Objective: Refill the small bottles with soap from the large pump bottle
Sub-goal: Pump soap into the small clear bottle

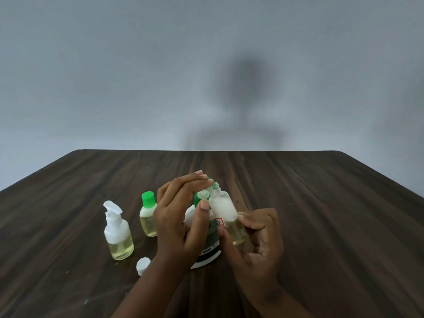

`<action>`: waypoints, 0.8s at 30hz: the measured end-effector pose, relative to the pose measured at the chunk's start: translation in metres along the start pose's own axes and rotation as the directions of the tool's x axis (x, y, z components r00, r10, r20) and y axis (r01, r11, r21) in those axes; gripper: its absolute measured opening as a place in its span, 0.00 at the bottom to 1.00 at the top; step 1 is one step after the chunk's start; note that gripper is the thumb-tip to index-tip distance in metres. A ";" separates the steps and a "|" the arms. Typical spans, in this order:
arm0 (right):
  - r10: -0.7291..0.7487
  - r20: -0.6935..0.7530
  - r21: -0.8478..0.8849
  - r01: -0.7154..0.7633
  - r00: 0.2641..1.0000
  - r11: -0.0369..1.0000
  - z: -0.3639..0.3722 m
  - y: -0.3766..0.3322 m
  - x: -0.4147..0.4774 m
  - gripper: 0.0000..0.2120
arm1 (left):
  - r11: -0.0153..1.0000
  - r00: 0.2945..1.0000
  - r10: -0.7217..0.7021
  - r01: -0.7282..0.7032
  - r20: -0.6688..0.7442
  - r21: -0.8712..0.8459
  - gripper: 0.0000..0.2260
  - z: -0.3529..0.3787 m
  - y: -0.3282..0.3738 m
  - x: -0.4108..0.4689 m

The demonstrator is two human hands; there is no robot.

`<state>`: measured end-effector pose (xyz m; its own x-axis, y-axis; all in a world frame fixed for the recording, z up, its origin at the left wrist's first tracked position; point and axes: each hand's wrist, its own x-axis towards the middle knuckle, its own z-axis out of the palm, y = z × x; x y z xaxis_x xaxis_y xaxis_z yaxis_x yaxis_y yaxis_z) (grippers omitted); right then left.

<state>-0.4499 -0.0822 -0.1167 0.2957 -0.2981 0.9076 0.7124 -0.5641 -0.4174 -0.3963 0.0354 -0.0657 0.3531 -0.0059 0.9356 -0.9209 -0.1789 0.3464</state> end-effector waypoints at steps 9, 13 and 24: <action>0.050 0.032 -0.035 -0.048 0.998 0.998 -0.004 0.000 -0.008 0.12 | 0.999 0.999 0.030 -0.031 0.040 0.032 0.12 -0.001 0.001 -0.006; 0.019 0.003 -0.037 -0.019 1.000 0.999 -0.003 -0.002 -0.003 0.13 | 1.000 0.999 0.020 -0.020 0.031 0.015 0.13 0.000 0.001 -0.003; 0.059 0.049 -0.049 -0.057 0.997 0.997 -0.005 0.003 -0.011 0.13 | 0.999 0.999 0.026 -0.025 0.032 -0.023 0.11 0.001 -0.002 -0.008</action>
<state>-0.4539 -0.0845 -0.1282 0.3678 -0.2929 0.8826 0.6627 -0.5833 -0.4698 -0.3970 0.0350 -0.0742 0.3340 -0.0422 0.9416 -0.9331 -0.1558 0.3240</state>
